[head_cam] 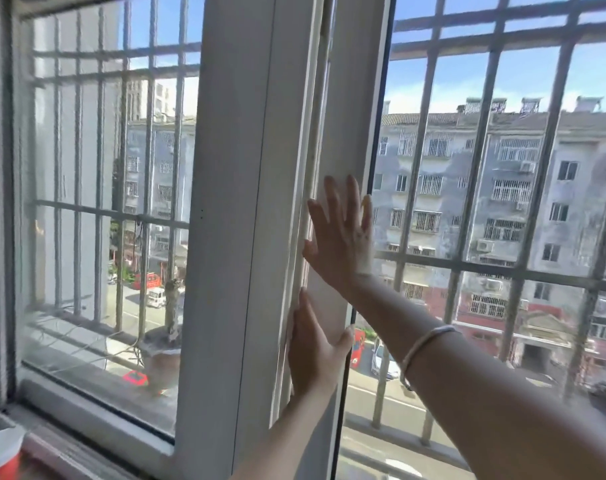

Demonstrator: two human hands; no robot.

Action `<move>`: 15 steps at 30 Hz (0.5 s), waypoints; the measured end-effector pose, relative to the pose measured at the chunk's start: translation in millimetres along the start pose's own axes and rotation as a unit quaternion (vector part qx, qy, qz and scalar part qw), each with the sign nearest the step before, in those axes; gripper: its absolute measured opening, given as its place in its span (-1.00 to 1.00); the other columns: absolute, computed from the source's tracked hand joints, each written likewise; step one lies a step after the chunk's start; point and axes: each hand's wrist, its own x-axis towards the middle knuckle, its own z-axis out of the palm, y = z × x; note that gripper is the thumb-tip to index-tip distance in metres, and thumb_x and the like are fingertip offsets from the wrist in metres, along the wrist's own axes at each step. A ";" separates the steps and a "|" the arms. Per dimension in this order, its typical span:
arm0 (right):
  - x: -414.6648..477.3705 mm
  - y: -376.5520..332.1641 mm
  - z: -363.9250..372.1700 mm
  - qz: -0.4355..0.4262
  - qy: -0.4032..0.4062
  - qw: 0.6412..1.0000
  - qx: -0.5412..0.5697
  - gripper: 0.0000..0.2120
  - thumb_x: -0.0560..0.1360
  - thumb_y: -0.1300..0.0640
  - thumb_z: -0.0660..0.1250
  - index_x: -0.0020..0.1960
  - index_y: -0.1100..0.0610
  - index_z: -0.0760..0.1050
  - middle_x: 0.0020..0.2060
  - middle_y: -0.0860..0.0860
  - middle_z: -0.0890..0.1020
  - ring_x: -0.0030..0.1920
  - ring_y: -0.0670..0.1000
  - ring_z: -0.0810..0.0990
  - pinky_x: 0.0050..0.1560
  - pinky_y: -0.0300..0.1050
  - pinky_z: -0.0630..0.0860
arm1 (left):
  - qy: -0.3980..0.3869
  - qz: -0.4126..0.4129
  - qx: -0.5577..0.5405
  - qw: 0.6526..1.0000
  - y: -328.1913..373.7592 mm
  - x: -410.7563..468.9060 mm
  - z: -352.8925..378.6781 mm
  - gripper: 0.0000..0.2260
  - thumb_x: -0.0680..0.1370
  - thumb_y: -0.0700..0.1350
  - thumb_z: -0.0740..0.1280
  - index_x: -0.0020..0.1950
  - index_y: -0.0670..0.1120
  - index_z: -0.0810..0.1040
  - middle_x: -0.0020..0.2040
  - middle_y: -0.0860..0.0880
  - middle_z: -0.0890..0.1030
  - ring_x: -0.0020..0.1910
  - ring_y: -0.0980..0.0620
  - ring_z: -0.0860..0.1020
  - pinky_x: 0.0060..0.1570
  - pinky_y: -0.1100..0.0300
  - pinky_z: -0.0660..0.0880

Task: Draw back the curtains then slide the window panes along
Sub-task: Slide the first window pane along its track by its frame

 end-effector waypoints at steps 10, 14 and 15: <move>0.9 11.0 -0.8 -0.015 0.011 1.000 -0.013 -0.49 0.41 0.06 0.32 0.30 0.16 0.28 0.50 0.12 -0.04 0.47 0.23 -0.19 0.40 0.29 -0.20 | 0.013 0.004 0.032 0.999 9.7 -7.6 5.1 -0.23 0.40 0.06 0.39 0.46 -0.10 0.06 0.39 -0.12 0.36 0.24 -0.13 0.48 0.07 0.06 0.48; -5.8 26.4 -6.5 -0.020 0.009 1.000 -0.018 -0.49 0.40 0.03 0.35 0.27 0.18 0.30 0.50 0.14 -0.02 0.47 0.25 -0.17 0.39 0.31 -0.21 | 0.004 0.011 0.026 1.000 21.6 -17.0 13.6 -0.23 0.41 0.10 0.37 0.46 -0.07 0.03 0.39 -0.11 0.36 0.22 -0.14 0.49 0.05 0.02 0.50; -9.6 33.0 -9.7 -0.022 0.007 1.000 -0.019 -0.51 0.40 0.04 0.34 0.26 0.18 0.31 0.50 0.14 -0.03 0.47 0.25 -0.17 0.38 0.31 -0.22 | 0.000 0.013 0.028 1.000 26.7 -21.1 17.5 -0.23 0.41 0.11 0.35 0.46 -0.06 0.02 0.39 -0.12 0.35 0.22 -0.15 0.49 0.05 0.00 0.50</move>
